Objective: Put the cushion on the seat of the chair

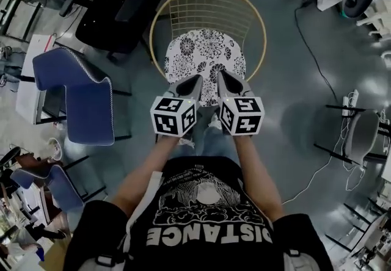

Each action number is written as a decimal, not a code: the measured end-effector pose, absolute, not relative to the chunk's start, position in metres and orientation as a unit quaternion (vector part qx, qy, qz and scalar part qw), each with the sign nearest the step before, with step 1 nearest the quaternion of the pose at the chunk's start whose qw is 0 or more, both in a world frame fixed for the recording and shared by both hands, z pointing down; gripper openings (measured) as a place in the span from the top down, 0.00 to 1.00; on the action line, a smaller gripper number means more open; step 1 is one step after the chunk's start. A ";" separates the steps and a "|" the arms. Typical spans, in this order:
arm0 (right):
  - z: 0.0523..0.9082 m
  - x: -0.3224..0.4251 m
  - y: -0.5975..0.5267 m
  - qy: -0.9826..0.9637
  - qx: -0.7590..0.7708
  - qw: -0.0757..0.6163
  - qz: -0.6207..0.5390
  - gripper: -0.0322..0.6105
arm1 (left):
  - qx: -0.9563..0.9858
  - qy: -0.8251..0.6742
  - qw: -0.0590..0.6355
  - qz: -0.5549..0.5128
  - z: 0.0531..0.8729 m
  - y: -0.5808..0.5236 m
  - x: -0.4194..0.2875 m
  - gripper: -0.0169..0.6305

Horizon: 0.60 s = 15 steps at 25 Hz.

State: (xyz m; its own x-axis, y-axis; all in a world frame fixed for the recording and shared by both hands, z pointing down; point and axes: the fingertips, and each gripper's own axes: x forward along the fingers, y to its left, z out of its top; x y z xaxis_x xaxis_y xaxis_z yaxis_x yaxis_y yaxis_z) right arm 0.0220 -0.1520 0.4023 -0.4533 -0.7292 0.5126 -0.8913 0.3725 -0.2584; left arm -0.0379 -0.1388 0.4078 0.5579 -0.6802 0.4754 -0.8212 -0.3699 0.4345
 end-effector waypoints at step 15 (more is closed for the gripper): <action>0.354 0.001 -0.105 -0.822 0.511 0.142 0.209 0.95 | 0.855 -0.427 0.269 0.122 0.368 -0.107 -0.037 0.99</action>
